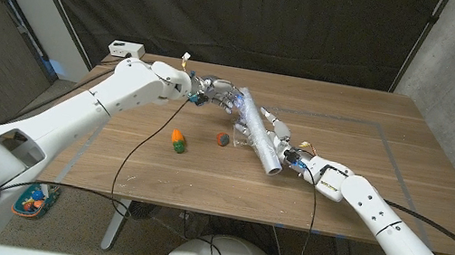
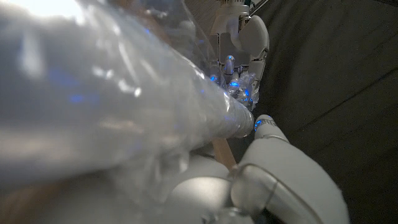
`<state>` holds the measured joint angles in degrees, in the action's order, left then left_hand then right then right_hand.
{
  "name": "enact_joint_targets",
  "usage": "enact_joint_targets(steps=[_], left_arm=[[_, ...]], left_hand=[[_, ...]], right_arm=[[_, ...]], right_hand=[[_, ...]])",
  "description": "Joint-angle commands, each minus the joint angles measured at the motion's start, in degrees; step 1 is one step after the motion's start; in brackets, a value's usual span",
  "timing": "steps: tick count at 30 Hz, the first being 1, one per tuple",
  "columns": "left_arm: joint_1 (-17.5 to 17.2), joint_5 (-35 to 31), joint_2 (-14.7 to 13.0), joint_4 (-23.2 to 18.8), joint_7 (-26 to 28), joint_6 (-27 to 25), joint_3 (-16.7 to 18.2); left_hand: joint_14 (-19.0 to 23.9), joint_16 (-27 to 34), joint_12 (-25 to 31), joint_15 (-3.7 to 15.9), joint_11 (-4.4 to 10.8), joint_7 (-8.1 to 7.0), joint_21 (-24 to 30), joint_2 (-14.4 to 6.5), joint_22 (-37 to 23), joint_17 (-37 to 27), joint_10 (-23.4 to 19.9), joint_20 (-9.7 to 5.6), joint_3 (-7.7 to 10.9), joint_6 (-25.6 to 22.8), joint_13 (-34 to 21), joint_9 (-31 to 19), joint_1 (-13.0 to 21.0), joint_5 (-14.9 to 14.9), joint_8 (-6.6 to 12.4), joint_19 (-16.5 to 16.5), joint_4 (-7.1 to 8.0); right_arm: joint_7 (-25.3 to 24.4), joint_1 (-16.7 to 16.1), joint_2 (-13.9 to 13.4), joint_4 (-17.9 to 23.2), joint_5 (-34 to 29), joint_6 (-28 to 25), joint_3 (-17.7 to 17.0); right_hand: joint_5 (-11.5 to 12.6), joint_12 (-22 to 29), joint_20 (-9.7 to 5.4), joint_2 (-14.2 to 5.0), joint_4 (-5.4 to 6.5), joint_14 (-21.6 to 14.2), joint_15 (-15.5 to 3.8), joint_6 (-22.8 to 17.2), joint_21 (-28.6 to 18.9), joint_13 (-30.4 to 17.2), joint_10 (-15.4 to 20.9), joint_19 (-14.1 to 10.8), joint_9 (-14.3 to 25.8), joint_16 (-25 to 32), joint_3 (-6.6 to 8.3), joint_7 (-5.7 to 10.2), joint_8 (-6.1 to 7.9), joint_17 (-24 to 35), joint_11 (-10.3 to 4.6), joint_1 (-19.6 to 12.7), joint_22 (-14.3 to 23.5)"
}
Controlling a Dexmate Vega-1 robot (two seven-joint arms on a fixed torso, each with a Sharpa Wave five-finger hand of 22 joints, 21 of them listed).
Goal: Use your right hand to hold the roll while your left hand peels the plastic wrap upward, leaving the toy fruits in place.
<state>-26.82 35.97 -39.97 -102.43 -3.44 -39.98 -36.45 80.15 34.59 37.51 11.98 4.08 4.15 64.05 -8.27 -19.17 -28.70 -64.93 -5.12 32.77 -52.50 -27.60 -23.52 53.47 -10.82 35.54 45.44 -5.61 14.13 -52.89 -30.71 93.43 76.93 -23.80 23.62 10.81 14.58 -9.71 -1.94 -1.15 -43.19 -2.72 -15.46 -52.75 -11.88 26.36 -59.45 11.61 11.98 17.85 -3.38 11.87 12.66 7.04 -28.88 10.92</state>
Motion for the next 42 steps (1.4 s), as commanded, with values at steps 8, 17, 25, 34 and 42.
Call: enact_joint_targets(steps=[8,17,25,34,42], left_arm=[[-4.9,0.8,1.2,-0.6,-1.1,13.1,4.4],[-7.3,1.7,2.3,-4.1,7.6,10.3,6.9],[-8.3,1.3,2.8,-4.7,9.5,12.8,7.6],[-8.3,1.5,3.3,-4.7,9.2,14.7,7.8],[-7.8,1.8,3.7,-4.3,8.4,16.6,8.2]], left_hand=[[0.8,0.0,0.4,0.14,1.87,1.7,1.2,0.3,0.9,0.4,-2.0,-3.55,1.06,-1.2,0.2,-0.6,0.4,-0.4,-0.1,0.2,0.14],[0.9,0.0,0.5,0.19,2.09,1.7,2.1,0.6,1.9,0.9,-2.5,-3.9,1.64,-1.6,0.7,-0.5,0.4,-0.3,-0.17,0.6,0.14],[0.9,0.2,0.6,0.18,2.33,1.65,2.7,0.8,2.7,1.2,-2.5,-3.99,2.03,-1.6,0.8,-0.5,0.3,-0.3,-0.22,0.5,0.24],[0.9,0.2,0.8,0.17,2.43,1.59,3.4,1.0,3.6,1.7,-2.5,-4.18,2.44,-1.7,0.7,-0.6,0.2,-0.3,-0.22,0.4,0.35],[1.0,0.4,1.0,0.21,2.63,1.88,4.1,1.2,4.4,2.0,-2.8,-4.34,2.86,-2.1,0.9,-0.8,0.1,-0.3,-0.04,0.5,0.38]], right_arm=[[-1.8,0.3,0.0,-0.6,0.5,-1.8,-0.8],[-0.7,1.4,-1.3,-0.4,0.6,-3.8,-0.6],[-0.7,1.9,-1.4,-0.7,1.3,-5.0,-0.7],[-1.3,2.2,-1.4,-0.7,1.5,-5.7,-0.7],[-0.9,2.8,-0.8,-1.7,1.8,-6.0,-0.7]], right_hand=[[0.1,0.1,0.93,0.23,0.47,0.3,0.54,-0.7,0.6,-0.2,0.0,0.5,0.1,-0.3,-0.07,-0.18,0.06,0.2,0.19,1.4,0.1],[-0.1,-0.8,3.19,0.98,1.67,2.6,2.75,1.1,2.0,-0.3,-2.3,1.5,0.1,-0.9,-0.79,-0.55,-0.61,0.1,1.47,4.3,-0.3],[-0.2,-0.8,3.34,1.19,2.06,2.5,3.01,1.5,2.1,-0.3,-2.3,1.0,0.1,-0.7,-1.05,-0.54,-0.66,0.1,1.74,5.2,-0.4],[-0.2,-0.7,3.31,1.18,2.3,2.3,3.18,1.5,2.2,-0.3,-2.3,0.8,0.1,-0.6,-1.11,-0.62,-0.61,0.1,1.84,5.7,-0.4],[-0.2,-0.8,3.22,1.13,2.5,2.3,3.23,1.7,2.3,-0.3,-2.4,0.5,0.1,-0.6,-1.13,-0.66,-0.62,0.1,2.02,6.2,-0.4]])
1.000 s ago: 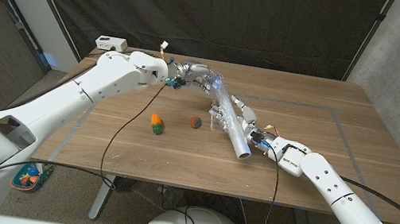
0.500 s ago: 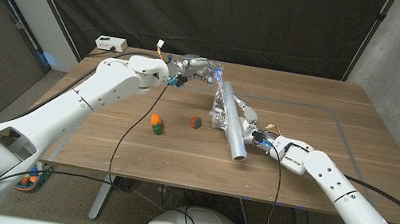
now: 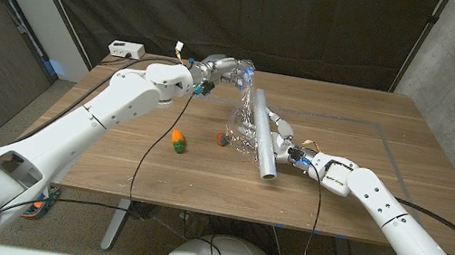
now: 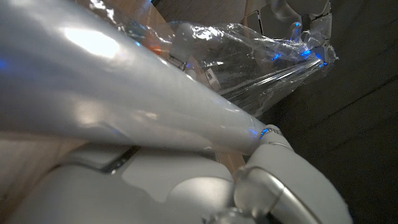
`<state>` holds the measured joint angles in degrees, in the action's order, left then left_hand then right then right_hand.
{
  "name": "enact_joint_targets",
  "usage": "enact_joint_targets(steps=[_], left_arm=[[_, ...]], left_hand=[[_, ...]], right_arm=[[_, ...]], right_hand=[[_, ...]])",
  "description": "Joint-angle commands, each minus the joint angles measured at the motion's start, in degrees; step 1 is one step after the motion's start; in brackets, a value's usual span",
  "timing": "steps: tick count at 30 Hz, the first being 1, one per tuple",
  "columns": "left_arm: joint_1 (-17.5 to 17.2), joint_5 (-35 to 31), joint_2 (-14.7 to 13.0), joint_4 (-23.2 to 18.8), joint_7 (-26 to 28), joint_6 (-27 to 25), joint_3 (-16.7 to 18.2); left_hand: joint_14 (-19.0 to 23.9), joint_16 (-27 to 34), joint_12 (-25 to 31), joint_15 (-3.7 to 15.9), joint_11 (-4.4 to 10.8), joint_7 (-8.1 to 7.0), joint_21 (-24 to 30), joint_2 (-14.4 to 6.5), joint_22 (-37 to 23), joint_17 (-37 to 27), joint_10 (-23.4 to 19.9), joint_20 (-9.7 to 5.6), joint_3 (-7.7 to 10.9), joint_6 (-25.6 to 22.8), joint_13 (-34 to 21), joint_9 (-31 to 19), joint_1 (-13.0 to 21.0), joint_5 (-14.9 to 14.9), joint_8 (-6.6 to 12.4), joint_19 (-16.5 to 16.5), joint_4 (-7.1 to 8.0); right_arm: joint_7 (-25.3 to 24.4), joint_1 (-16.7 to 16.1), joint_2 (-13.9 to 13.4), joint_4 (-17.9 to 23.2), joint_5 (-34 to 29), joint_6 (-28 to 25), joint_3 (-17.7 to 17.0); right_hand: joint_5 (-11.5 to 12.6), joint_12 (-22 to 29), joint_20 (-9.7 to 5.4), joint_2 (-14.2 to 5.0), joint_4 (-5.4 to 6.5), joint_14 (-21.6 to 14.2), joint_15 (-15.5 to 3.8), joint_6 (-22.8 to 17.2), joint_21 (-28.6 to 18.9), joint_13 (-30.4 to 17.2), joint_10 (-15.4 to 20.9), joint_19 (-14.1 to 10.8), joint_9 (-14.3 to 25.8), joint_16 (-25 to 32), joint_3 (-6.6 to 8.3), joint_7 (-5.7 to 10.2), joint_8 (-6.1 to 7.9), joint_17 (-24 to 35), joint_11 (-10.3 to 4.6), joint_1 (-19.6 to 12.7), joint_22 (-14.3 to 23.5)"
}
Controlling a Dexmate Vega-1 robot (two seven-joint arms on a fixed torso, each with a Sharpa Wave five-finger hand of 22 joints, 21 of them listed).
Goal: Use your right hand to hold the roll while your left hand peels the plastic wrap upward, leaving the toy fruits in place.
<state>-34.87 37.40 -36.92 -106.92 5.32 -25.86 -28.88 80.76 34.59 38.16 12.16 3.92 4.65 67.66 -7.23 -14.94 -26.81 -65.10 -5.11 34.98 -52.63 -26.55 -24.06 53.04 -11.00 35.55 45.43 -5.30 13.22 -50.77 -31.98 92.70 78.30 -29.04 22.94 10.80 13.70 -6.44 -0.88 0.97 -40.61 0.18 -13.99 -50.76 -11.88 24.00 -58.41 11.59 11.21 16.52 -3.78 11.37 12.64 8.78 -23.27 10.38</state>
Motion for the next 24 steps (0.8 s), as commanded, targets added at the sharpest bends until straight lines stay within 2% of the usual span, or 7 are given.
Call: enact_joint_targets(steps=[1,12,24], left_arm=[[0.2,0.4,0.6,0.2,-0.4,2.5,0.6],[-0.4,1.7,2.4,2.2,-2.6,8.4,1.6],[-0.3,1.2,3.3,2.7,-3.1,11.7,1.5]], left_hand=[[0.4,0.5,0.3,0.04,2.86,1.34,0.6,0.2,0.3,0.1,-2.8,-4.34,0.69,-2.1,0.1,-0.2,0.5,-0.1,-0.02,0.5,0.07],[0.4,0.5,0.3,0.01,3.11,1.29,1.4,0.4,1.3,0.7,-2.9,-4.87,1.14,-2.3,0.5,0.0,0.3,-0.1,-0.16,0.7,0.21],[0.4,0.7,0.4,0.11,3.42,0.99,2.1,0.8,2.4,1.2,-3.2,-5.26,1.55,-2.5,0.9,0.0,0.1,-0.1,-0.11,0.6,0.37]], right_arm=[[0.0,0.7,0.4,-1.0,0.4,-0.7,0.0],[0.2,0.8,1.1,-1.8,0.4,-0.4,-0.2],[0.6,0.7,1.4,-2.3,0.2,-0.1,-0.3]], right_hand=[[-0.2,0.1,-0.05,0.07,0.39,-0.3,0.33,0.2,0.3,-0.3,-0.1,-0.6,0.1,0.2,0.2,-0.26,-0.12,0.1,0.28,0.6,0.1],[-0.2,0.1,-0.03,0.0,0.68,-0.1,0.57,0.5,0.6,-0.3,-0.2,-0.6,0.1,0.2,0.15,-0.37,-0.17,0.1,0.54,1.2,0.1],[-0.2,0.1,0.04,-0.07,0.89,-0.1,0.6,0.6,0.7,-0.3,-0.3,-0.7,0.1,0.2,0.15,-0.45,-0.12,0.0,0.6,1.6,0.2]])
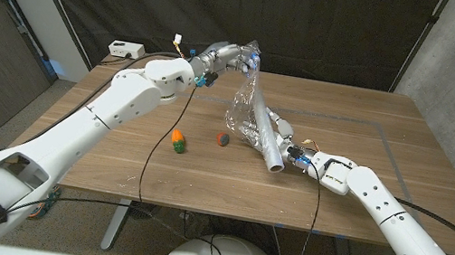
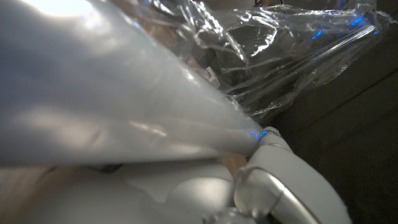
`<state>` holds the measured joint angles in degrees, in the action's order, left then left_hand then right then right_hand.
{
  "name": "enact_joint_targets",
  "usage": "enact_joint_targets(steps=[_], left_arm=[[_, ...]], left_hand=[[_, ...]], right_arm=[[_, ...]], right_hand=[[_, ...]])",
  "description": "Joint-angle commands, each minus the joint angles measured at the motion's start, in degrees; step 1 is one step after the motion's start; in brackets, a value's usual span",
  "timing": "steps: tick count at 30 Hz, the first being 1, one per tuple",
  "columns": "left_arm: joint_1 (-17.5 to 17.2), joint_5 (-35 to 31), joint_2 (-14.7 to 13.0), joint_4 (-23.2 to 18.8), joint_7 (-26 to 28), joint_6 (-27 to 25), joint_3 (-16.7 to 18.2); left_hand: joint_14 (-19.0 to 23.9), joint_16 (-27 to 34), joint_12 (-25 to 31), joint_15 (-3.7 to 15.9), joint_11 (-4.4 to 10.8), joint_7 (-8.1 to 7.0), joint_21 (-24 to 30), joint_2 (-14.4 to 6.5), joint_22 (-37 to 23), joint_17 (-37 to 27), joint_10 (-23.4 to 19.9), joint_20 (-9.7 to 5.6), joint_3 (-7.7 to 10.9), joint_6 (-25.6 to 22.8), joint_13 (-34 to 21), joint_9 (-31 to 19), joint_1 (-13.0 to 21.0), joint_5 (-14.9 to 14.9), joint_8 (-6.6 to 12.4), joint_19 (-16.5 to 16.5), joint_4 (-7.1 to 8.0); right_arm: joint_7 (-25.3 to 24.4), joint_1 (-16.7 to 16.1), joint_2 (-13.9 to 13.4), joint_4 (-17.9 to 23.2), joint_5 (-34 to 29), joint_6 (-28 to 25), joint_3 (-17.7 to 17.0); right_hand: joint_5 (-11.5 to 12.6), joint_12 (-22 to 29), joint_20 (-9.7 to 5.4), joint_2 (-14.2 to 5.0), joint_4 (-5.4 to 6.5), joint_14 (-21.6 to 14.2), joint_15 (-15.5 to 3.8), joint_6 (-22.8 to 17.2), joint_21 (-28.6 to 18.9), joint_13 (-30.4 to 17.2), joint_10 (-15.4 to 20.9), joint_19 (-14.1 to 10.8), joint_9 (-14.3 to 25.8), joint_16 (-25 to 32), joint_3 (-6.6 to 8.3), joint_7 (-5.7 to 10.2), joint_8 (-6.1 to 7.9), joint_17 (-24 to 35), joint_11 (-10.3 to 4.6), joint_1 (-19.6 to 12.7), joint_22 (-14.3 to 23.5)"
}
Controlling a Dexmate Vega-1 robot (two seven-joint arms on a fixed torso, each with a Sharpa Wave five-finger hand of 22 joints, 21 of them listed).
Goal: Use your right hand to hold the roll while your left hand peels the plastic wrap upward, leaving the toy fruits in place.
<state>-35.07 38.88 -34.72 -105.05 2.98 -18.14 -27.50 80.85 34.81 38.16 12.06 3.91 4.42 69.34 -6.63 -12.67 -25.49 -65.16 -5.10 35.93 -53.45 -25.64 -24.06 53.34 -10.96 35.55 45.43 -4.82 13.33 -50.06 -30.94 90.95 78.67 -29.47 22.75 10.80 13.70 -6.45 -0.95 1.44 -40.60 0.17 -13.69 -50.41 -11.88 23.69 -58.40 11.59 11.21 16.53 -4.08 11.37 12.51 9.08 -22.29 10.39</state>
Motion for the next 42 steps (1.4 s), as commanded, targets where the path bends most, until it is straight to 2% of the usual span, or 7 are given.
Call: enact_joint_targets(steps=[1,23,28,31,35,37,42], left_arm=[[-0.1,-0.4,1.1,0.9,-1.0,4.4,0.1],[-0.4,-3.1,1.1,-0.8,0.1,7.3,0.1],[0.0,-4.3,-0.2,-2.4,1.7,4.2,-0.3],[0.1,-8.3,-1.6,-5.1,5.9,0.9,-1.1],[1.6,-18.5,-4.4,-11.4,13.8,-9.0,-4.4],[3.0,-26.6,-5.1,-15.6,19.5,-17.6,-7.9],[5.3,-40.4,-4.0,-19.3,26.2,-30.7,-14.9]], left_hand=[[0.3,0.4,0.4,0.21,3.46,1.23,0.4,0.2,0.2,-0.1,-3.1,-5.27,0.62,-1.7,0.1,0.0,-0.3,-0.2,-0.11,0.6,-0.1],[0.4,0.9,0.6,0.24,3.7,0.59,1.6,0.8,1.4,0.5,-3.3,-5.67,1.29,-2.2,0.2,0.3,-0.7,-0.1,-0.06,0.4,0.12],[0.4,1.0,0.7,0.17,3.59,0.42,2.0,1.1,1.6,0.8,-3.7,-5.61,1.44,-2.7,0.6,0.6,-0.9,-0.2,-0.03,0.7,0.16],[0.5,1.2,0.7,0.02,3.07,0.0,2.3,1.6,1.8,0.9,-3.5,-5.33,1.41,-2.9,0.5,0.9,-1.3,-0.3,-0.07,0.9,0.17],[0.7,2.3,0.7,-0.5,2.9,-1.2,3.1,7.9,2.2,1.4,-2.5,-5.12,-1.85,-0.2,0.1,2.0,-6.5,0.2,-1.39,1.1,1.34],[0.6,2.7,0.9,-0.41,2.7,-1.29,3.1,10.2,2.2,1.6,-2.0,-4.9,-3.27,1.3,-0.3,2.0,-8.6,0.5,-1.85,0.5,1.85],[-2.6,1.9,-1.0,-0.11,1.59,-0.84,1.9,17.1,2.3,1.5,5.3,-3.25,-9.27,13.8,-1.2,-0.5,-16.8,1.2,-4.56,-4.1,3.56]], right_arm=[[0.5,0.0,0.4,-0.6,-0.3,0.4,-0.2],[1.3,-0.8,0.9,-0.8,-0.7,2.0,-0.7],[1.1,-1.1,0.9,-0.6,-0.8,2.3,-0.9],[1.1,-1.2,0.9,-0.5,-0.9,2.5,-0.9],[1.4,-1.3,0.9,-0.5,-1.0,2.7,-0.9],[1.6,-1.2,0.9,-0.6,-1.1,2.8,-0.8],[2.0,-1.0,1.0,-0.8,-1.4,3.0,-0.7]], right_hand=[[-0.2,0.1,0.04,0.01,0.42,-0.1,0.61,0.3,0.4,-0.3,0.1,-0.7,0.1,0.2,0.14,-0.12,-0.13,0.2,0.3,0.6,0.1],[-0.2,0.2,0.1,-0.03,0.72,-0.1,0.57,0.2,0.8,-0.3,0.2,-0.7,0.1,0.3,0.17,-0.14,0.0,0.1,0.25,1.4,0.2],[-0.2,0.2,0.15,-0.05,0.75,-0.1,0.59,0.2,0.9,-0.3,0.2,-0.7,0.1,0.3,0.2,-0.13,0.02,0.0,0.25,1.5,0.2],[-0.2,0.2,0.18,-0.05,0.77,-0.1,0.64,0.2,0.9,-0.3,0.2,-0.7,0.1,0.3,0.21,-0.13,0.04,0.0,0.28,1.5,0.2],[-0.2,0.2,0.17,-0.05,0.79,-0.1,0.6,0.2,1.0,-0.3,0.2,-0.7,0.1,0.3,0.23,-0.14,0.07,0.0,0.23,1.6,0.2],[-0.2,0.2,0.21,-0.05,0.79,-0.1,0.58,0.2,1.0,-0.3,0.2,-0.7,0.1,0.3,0.24,-0.12,0.06,0.0,0.23,1.6,0.2],[-0.2,0.2,0.2,-0.03,0.81,-0.1,0.68,0.2,1.1,-0.2,0.2,-0.6,0.1,0.3,0.27,-0.1,0.07,0.0,0.2,1.7,0.2]])
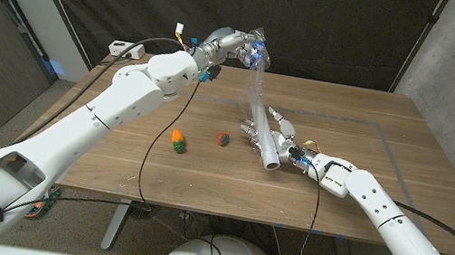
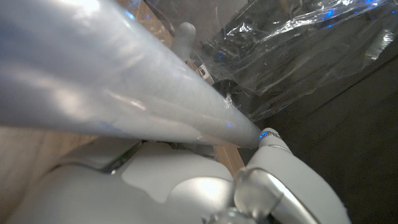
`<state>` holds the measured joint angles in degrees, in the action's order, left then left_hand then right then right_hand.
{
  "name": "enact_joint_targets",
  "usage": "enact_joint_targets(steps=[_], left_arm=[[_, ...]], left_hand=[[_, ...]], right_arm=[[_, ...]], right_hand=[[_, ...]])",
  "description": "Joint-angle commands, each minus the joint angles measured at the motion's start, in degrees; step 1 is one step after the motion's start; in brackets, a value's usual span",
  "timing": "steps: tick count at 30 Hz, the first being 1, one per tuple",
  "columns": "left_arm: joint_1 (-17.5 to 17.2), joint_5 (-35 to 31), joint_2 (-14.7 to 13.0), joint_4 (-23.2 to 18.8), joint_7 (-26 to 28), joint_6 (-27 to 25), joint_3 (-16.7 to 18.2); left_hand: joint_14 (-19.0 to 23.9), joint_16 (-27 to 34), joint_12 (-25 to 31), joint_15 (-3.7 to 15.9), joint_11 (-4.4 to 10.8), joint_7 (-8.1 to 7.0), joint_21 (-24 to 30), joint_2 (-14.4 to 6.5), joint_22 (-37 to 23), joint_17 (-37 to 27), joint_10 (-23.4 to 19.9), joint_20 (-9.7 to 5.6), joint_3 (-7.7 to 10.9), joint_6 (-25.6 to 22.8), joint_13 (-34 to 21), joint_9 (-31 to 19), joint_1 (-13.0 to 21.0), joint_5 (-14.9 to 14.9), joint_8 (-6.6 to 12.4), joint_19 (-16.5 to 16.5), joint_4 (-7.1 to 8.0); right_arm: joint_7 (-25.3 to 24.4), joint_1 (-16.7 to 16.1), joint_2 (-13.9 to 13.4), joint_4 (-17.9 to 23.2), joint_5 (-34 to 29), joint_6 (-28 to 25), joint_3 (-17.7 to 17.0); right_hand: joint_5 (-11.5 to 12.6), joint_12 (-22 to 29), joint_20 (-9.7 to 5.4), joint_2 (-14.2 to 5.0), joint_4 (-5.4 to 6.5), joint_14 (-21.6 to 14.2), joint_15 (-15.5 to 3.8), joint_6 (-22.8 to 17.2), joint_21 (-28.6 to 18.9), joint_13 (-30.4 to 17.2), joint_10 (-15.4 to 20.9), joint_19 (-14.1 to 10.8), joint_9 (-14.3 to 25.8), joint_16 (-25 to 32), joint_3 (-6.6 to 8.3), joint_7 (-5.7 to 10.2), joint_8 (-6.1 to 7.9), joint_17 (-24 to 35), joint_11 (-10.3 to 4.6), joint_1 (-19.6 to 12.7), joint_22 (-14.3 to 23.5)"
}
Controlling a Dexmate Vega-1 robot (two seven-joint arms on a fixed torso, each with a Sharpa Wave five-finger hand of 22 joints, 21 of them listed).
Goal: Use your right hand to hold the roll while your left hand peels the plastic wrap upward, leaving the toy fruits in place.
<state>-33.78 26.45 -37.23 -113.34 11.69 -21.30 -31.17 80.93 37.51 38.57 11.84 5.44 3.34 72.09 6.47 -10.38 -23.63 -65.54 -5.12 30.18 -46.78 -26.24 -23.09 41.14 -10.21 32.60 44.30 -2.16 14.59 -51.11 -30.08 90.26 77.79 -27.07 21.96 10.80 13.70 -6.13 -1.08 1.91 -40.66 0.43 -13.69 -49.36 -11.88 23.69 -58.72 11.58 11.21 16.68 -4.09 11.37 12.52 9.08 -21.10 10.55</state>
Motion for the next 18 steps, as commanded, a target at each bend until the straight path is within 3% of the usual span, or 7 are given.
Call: enact_joint_targets(steps=[1,6,9,11,14,16,18], left_arm=[[4.3,-30.5,-1.3,-11.3,18.4,-29.1,-12.5],[5.4,-39.5,0.0,-12.0,20.2,-35.5,-17.1],[5.0,-41.7,-0.5,-12.2,19.3,-34.4,-17.4],[3.6,-41.6,-0.6,-12.3,18.9,-31.5,-15.9],[1.3,-42.6,-0.7,-11.6,20.0,-26.4,-14.2],[-0.7,-43.3,-0.4,-10.6,21.9,-21.6,-12.7],[-2.4,-44.9,0.2,-9.1,24.6,-17.2,-11.8]], left_hand=[[-4.2,-1.9,-2.6,0.08,-0.99,0.27,-1.5,4.5,-0.3,-0.4,8.3,-2.13,-5.48,10.6,-0.3,-1.8,-6.6,0.2,-2.59,-4.8,0.95],[-15.6,-7.9,-7.7,-1.17,-4.46,2.93,-2.7,4.4,-2.3,-1.3,24.0,2.29,-14.28,25.8,-1.2,-1.4,-11.6,-1.1,-9.19,-14.6,-0.99],[-33.9,-15.9,-12.5,-5.5,-7.83,4.08,-5.4,3.3,-2.1,-1.6,40.3,7.21,-19.53,37.7,-1.3,-0.4,-13.1,-2.2,-16.48,-24.9,-2.09],[-46.7,-21.6,-15.0,-9.51,-9.36,3.12,-8.7,2.6,-0.7,-1.6,49.3,11.17,-22.32,44.8,-0.8,0.8,-14.1,-3.0,-20.96,-31.7,-1.92],[-66.8,-27.5,-19.3,-15.74,-11.58,2.83,-17.3,2.2,-0.1,0.3,61.8,17.08,-27.21,54.9,1.1,3.5,-16.7,-4.4,-22.31,-47.8,-0.8],[-74.2,-27.0,-22.6,-17.91,-11.68,1.2,-21.5,1.9,0.1,2.0,67.6,17.29,-29.52,59.3,2.3,5.1,-18.3,-5.1,-21.92,-52.8,0.05],[-82.7,-27.2,-26.1,-19.89,-12.05,-2.7,-26.2,1.1,0.2,4.4,73.3,17.31,-31.59,65.1,4.0,6.8,-19.5,-6.0,-22.14,-58.0,0.9]], right_arm=[[0.7,0.0,0.1,-0.1,-0.5,0.6,0.1],[0.6,-0.1,0.1,0.1,-0.7,0.7,0.1],[0.4,-0.2,0.1,0.3,-0.7,0.7,0.1],[0.4,-0.2,0.1,0.4,-0.7,0.8,0.1],[0.3,-0.3,0.0,0.6,-0.8,0.8,0.2],[0.2,-0.3,0.1,0.7,-0.9,0.8,0.3],[0.0,-0.5,0.1,1.0,-0.9,0.9,0.4]], right_hand=[[-0.2,0.2,-0.12,0.1,0.34,0.0,0.42,0.2,0.1,-0.2,0.2,-0.3,0.1,0.3,0.11,-0.11,0.09,0.0,0.2,0.6,0.1],[-0.2,0.3,-0.12,0.18,0.36,-0.1,0.42,0.2,0.2,-0.2,0.3,-0.3,0.1,0.3,0.1,-0.13,0.1,-0.1,0.21,0.7,0.1],[-0.2,0.3,-0.11,0.24,0.38,-0.1,0.45,0.2,0.3,-0.2,0.3,-0.3,0.1,0.3,0.08,-0.1,0.1,-0.1,0.18,0.8,0.1],[-0.2,0.2,-0.13,0.27,0.39,-0.1,0.48,0.2,0.3,-0.2,0.3,-0.3,0.1,0.3,0.07,-0.13,0.11,-0.1,0.17,0.9,0.1],[-0.2,0.3,-0.14,0.32,0.4,-0.1,0.49,0.2,0.3,-0.2,0.3,-0.3,0.1,0.3,0.06,-0.08,0.11,-0.1,0.19,0.9,0.1],[-0.2,0.2,-0.1,0.35,0.4,-0.1,0.51,0.2,0.4,-0.2,0.3,-0.3,0.1,0.3,0.06,-0.12,0.11,-0.1,0.2,1.0,0.1],[-0.2,0.3,-0.1,0.38,0.41,-0.1,0.49,0.3,0.4,-0.2,0.3,-0.3,0.1,0.3,0.05,-0.09,0.11,-0.1,0.2,1.0,0.1]])
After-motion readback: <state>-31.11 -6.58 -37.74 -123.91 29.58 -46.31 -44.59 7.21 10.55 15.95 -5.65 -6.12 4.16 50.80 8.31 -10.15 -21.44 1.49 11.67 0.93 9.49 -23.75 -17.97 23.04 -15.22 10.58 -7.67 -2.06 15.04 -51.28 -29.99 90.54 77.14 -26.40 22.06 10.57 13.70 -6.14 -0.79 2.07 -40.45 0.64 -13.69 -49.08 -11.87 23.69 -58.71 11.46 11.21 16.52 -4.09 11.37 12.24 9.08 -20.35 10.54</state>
